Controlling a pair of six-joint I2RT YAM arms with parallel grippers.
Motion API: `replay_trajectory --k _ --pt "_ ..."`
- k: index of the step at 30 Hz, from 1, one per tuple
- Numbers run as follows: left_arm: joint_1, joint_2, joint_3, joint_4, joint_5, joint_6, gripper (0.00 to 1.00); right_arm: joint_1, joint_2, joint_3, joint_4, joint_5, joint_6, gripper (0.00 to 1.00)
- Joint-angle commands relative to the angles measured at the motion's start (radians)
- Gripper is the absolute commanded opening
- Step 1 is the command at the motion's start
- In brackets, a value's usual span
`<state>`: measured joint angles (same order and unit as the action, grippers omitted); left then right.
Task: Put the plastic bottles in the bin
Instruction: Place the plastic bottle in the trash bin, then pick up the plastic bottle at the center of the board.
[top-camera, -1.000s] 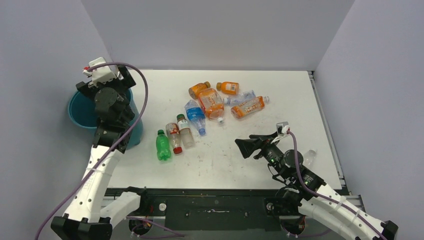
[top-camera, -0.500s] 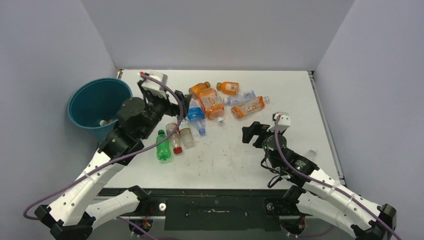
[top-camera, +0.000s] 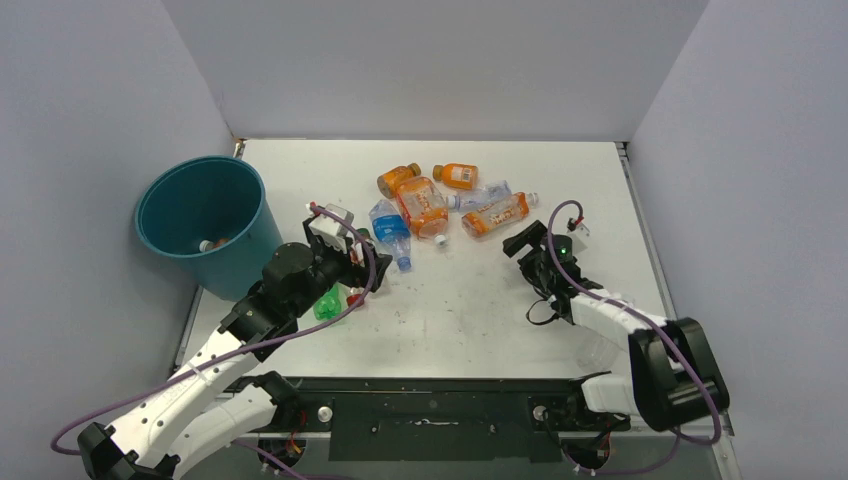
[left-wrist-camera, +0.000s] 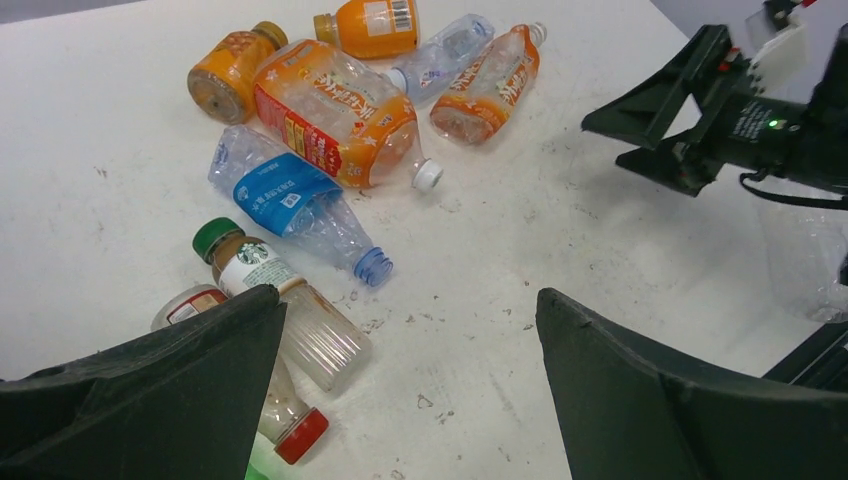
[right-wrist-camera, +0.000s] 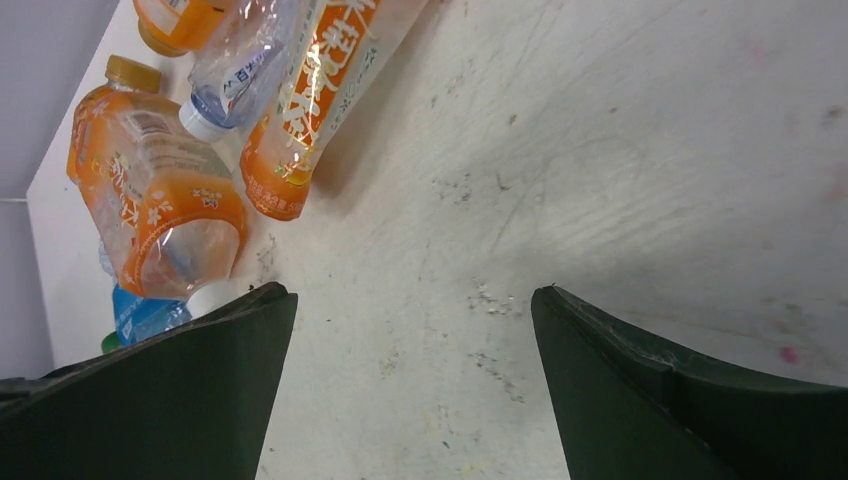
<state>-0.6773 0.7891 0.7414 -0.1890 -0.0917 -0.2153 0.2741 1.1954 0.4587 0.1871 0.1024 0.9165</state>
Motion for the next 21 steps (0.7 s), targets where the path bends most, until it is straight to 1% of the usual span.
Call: replay_trajectory --k 1,5,7,9,12,14,15,21 --pt "0.009 -0.044 -0.001 0.119 -0.027 -0.044 0.96 0.011 0.184 0.063 0.307 -0.117 0.208 0.91" --pt "0.008 -0.077 -0.022 0.128 -0.125 -0.08 0.96 0.049 0.318 0.068 0.413 -0.003 0.335 0.91" --pt "0.013 -0.098 -0.03 0.134 -0.189 -0.09 0.96 0.065 0.377 0.07 0.485 0.033 0.375 0.92" --pt "0.014 -0.12 -0.038 0.136 -0.231 -0.091 0.96 0.082 0.433 0.096 0.517 0.066 0.401 0.94" --pt "0.015 -0.143 -0.051 0.143 -0.257 -0.089 0.96 0.099 0.529 0.158 0.523 0.083 0.429 0.96" --pt "0.015 -0.146 -0.05 0.141 -0.258 -0.085 0.96 0.101 0.593 0.177 0.574 0.074 0.449 0.98" --pt "0.015 -0.146 -0.046 0.134 -0.259 -0.085 0.96 0.101 0.622 0.185 0.591 0.072 0.461 0.97" --pt "0.015 -0.156 -0.051 0.135 -0.26 -0.084 0.96 0.105 0.736 0.208 0.645 0.075 0.524 0.83"
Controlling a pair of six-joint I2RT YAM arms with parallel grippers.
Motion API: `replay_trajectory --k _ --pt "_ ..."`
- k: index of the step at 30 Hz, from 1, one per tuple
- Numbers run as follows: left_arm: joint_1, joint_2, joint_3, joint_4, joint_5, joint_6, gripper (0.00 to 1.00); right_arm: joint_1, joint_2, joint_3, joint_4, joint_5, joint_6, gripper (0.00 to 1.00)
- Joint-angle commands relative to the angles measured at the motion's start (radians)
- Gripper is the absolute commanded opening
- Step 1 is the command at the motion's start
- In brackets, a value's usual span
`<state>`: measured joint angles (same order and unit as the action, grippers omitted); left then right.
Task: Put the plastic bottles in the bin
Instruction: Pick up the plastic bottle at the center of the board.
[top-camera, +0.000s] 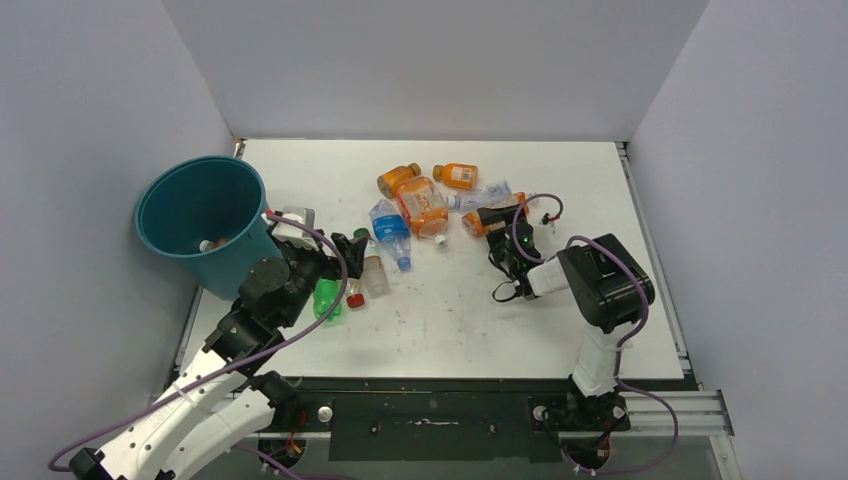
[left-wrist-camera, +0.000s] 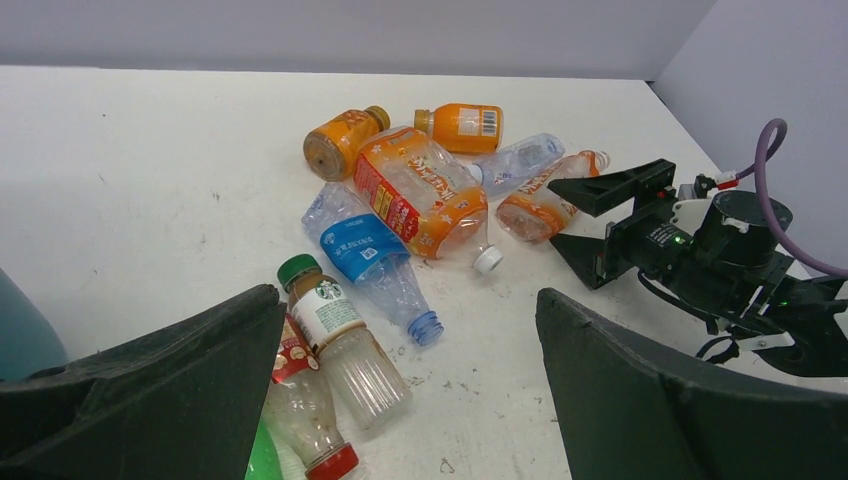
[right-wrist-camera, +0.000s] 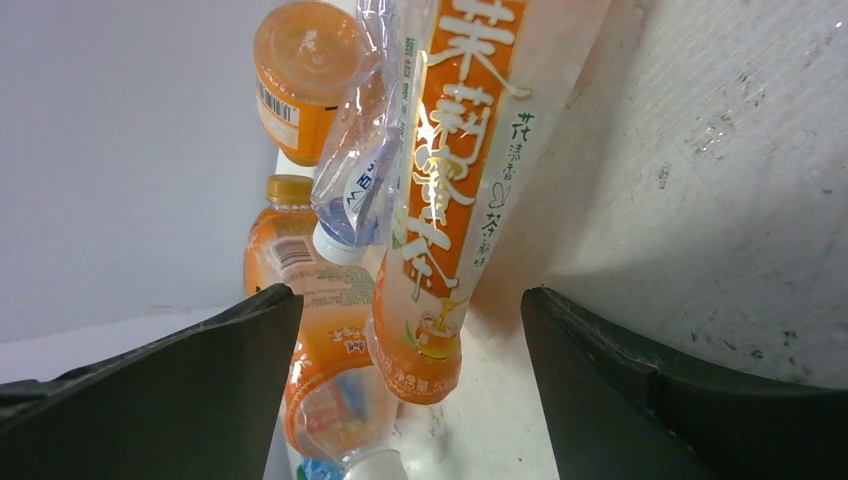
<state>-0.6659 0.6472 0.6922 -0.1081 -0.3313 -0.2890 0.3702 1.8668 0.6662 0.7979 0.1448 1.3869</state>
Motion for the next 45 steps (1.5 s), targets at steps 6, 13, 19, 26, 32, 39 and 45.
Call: replay_trajectory --k 6,13,19,26,32,39,45 --pt "0.002 -0.019 0.0 0.049 -0.021 -0.01 0.96 0.016 0.125 0.022 0.04 0.041 0.041 0.6" --pt "-0.003 -0.031 0.001 0.041 -0.043 0.006 0.96 0.0 0.125 -0.055 0.168 -0.036 -0.003 0.32" --pt "-0.005 -0.037 -0.001 0.048 -0.032 0.01 0.96 -0.019 -0.14 -0.236 0.137 -0.1 -0.173 0.24" --pt "-0.008 -0.046 -0.001 0.082 0.074 0.013 0.96 0.107 -0.742 -0.274 -0.267 -0.151 -0.689 0.21" --pt "0.006 -0.067 -0.039 0.25 0.242 -0.085 0.96 0.365 -1.11 -0.236 -0.553 -0.093 -0.991 0.19" --pt "0.02 0.015 0.048 0.388 0.476 -0.23 0.96 0.594 -1.261 -0.247 -0.679 -0.122 -1.112 0.18" --pt "0.02 0.178 0.193 0.339 0.662 -0.264 0.96 0.743 -1.253 -0.232 -0.686 -0.043 -1.171 0.17"
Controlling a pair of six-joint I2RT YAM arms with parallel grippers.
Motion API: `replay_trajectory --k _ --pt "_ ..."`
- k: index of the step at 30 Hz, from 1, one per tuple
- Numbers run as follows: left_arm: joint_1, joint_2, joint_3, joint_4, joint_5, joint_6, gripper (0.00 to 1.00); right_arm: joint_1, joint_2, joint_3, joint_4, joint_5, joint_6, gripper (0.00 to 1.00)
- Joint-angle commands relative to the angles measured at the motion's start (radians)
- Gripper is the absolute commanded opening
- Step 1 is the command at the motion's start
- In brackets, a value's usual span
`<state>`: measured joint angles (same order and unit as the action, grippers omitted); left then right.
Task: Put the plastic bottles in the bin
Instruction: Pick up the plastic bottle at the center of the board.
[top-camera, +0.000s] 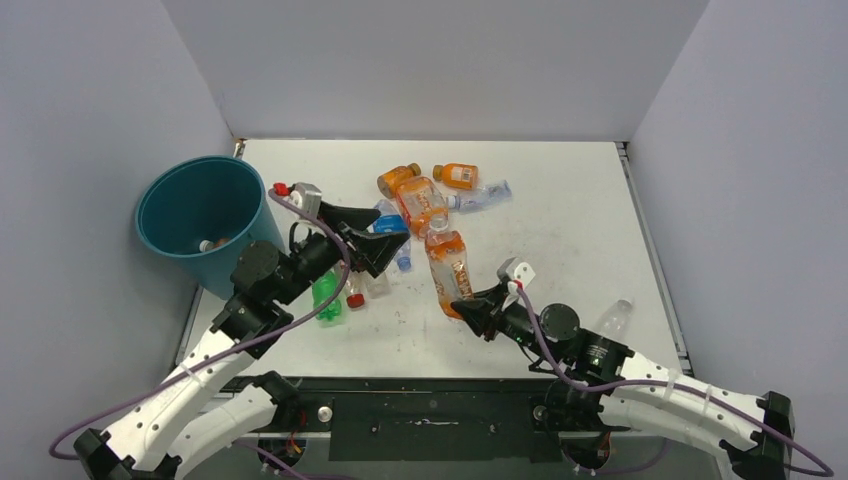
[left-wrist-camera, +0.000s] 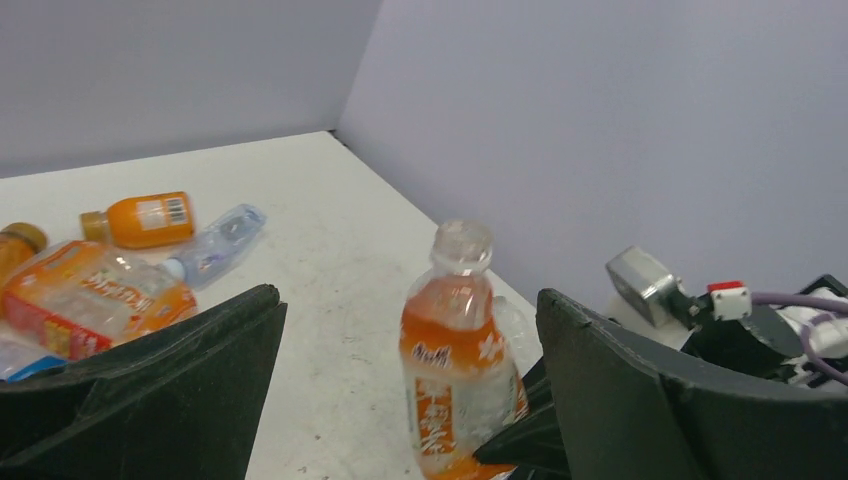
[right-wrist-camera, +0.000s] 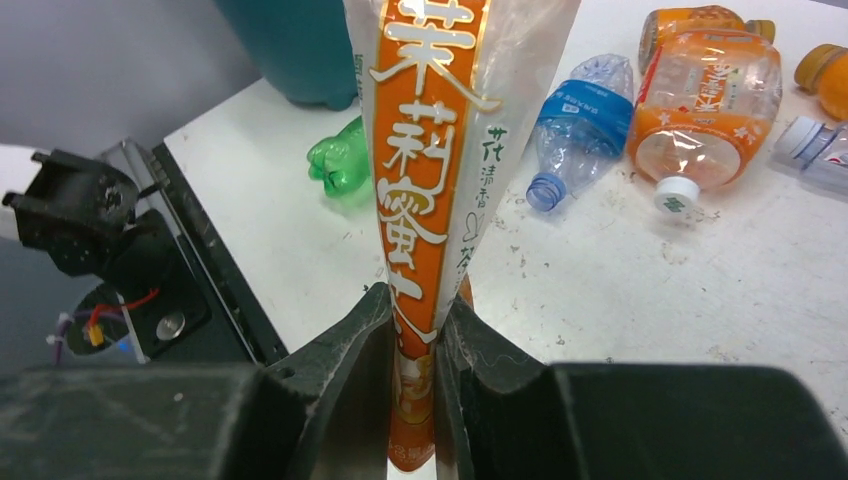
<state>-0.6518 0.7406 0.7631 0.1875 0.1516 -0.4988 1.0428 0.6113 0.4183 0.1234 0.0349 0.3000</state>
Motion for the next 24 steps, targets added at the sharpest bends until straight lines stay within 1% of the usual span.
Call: replay_trajectory --k 1,4,9,12,14,20,22,24 --pt "0.006 0.116 0.147 0.026 0.208 -0.06 0.96 0.096 0.004 0.02 -0.011 0.093 -0.093 0.17" --pt "0.005 0.192 0.201 -0.009 0.277 -0.086 0.96 0.169 0.012 0.026 0.0 0.172 -0.12 0.16" --pt "0.004 0.25 0.209 0.003 0.343 -0.125 0.96 0.274 0.036 0.027 0.02 0.301 -0.158 0.15" --pt "0.004 0.27 0.21 0.002 0.378 -0.135 1.0 0.32 0.044 0.026 0.036 0.377 -0.18 0.14" --pt "0.004 0.277 0.21 0.0 0.39 -0.138 0.94 0.342 0.044 0.018 0.059 0.417 -0.191 0.14" --pt "0.004 0.26 0.182 0.009 0.395 -0.143 0.89 0.349 0.039 -0.012 0.124 0.457 -0.188 0.13" --pt "0.005 0.254 0.165 0.016 0.392 -0.144 0.86 0.35 0.04 -0.02 0.138 0.46 -0.182 0.13" --pt "0.004 0.256 0.155 0.014 0.386 -0.14 0.75 0.35 0.044 -0.025 0.146 0.459 -0.181 0.13"
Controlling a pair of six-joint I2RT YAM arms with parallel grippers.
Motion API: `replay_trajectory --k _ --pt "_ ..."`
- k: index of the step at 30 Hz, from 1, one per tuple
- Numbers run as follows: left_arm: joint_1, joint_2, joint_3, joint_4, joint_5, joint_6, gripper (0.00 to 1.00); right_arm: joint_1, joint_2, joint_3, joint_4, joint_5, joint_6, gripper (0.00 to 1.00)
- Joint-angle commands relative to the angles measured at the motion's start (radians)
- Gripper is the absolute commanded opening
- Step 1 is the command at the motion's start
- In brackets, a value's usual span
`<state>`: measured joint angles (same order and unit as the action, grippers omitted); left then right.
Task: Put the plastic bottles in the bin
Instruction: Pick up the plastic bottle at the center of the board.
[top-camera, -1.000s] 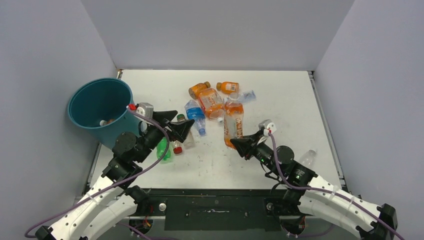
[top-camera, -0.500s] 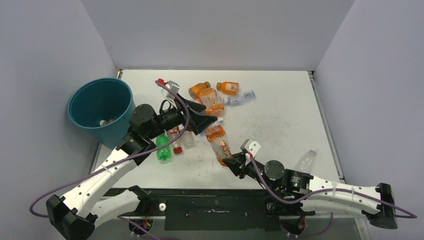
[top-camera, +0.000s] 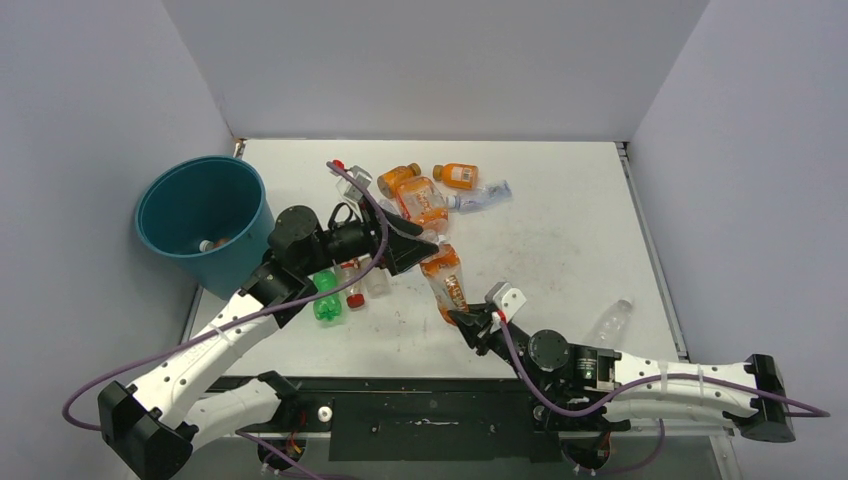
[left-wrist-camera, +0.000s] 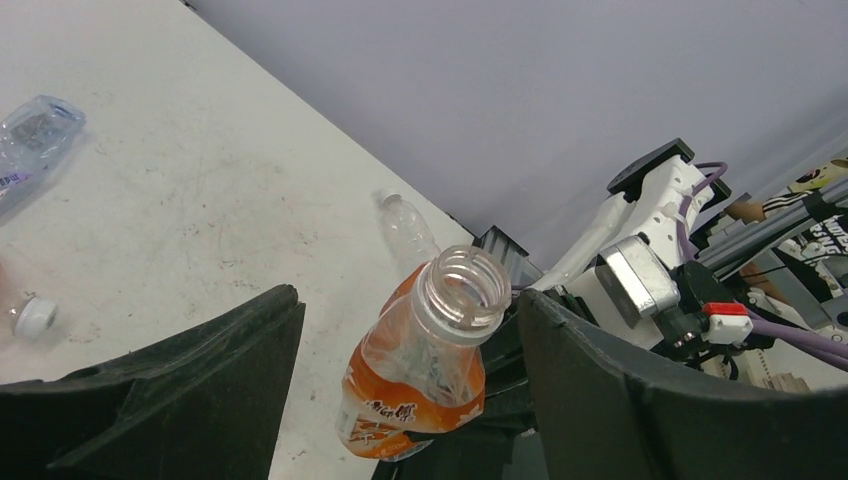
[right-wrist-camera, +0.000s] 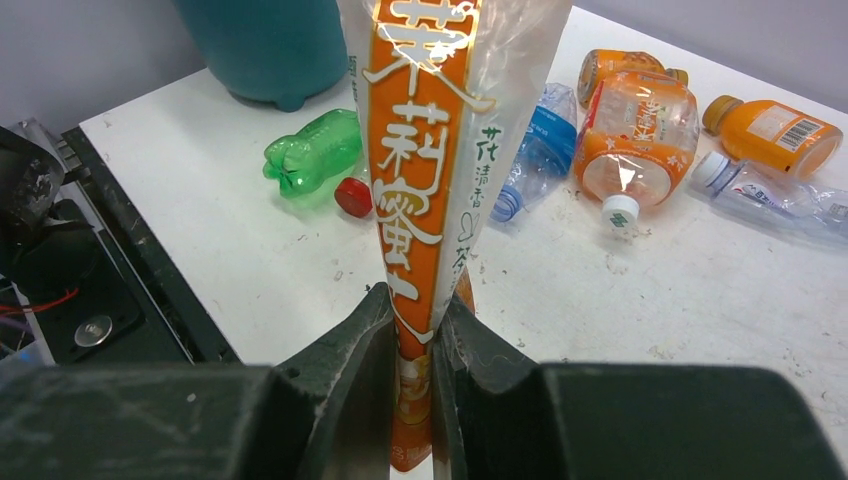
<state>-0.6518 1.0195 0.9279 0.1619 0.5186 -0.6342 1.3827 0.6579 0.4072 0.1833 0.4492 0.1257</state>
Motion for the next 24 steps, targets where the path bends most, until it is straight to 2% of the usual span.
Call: replay_trajectory --k 1,2,4,8,12,17,20,24 --pt "0.004 -0.021 -0.011 0.039 0.017 -0.005 0.71 0.01 0.003 -0.015 0.088 0.045 -0.005 0.13" --pt "0.005 -0.018 -0.012 0.038 0.015 -0.005 0.66 0.01 0.006 -0.015 0.089 0.044 -0.003 0.13" --pt "0.003 -0.012 -0.01 0.043 0.019 -0.005 0.64 0.012 0.012 -0.013 0.091 0.043 -0.002 0.13" --pt "-0.004 -0.003 0.005 0.048 0.008 -0.002 0.74 0.017 0.015 -0.01 0.093 0.041 0.0 0.13" --pt "-0.014 0.005 0.001 0.059 0.004 0.0 0.73 0.019 0.017 -0.01 0.088 0.039 0.006 0.13" --pt "-0.032 0.007 -0.001 0.051 -0.006 0.021 0.5 0.021 0.023 -0.012 0.086 0.035 0.015 0.13" --pt "-0.036 0.001 -0.004 0.055 -0.028 0.026 0.43 0.023 0.038 -0.01 0.087 0.034 0.017 0.13" --pt "-0.043 0.003 0.005 0.05 -0.024 0.041 0.21 0.028 0.049 -0.006 0.093 0.033 0.018 0.14"
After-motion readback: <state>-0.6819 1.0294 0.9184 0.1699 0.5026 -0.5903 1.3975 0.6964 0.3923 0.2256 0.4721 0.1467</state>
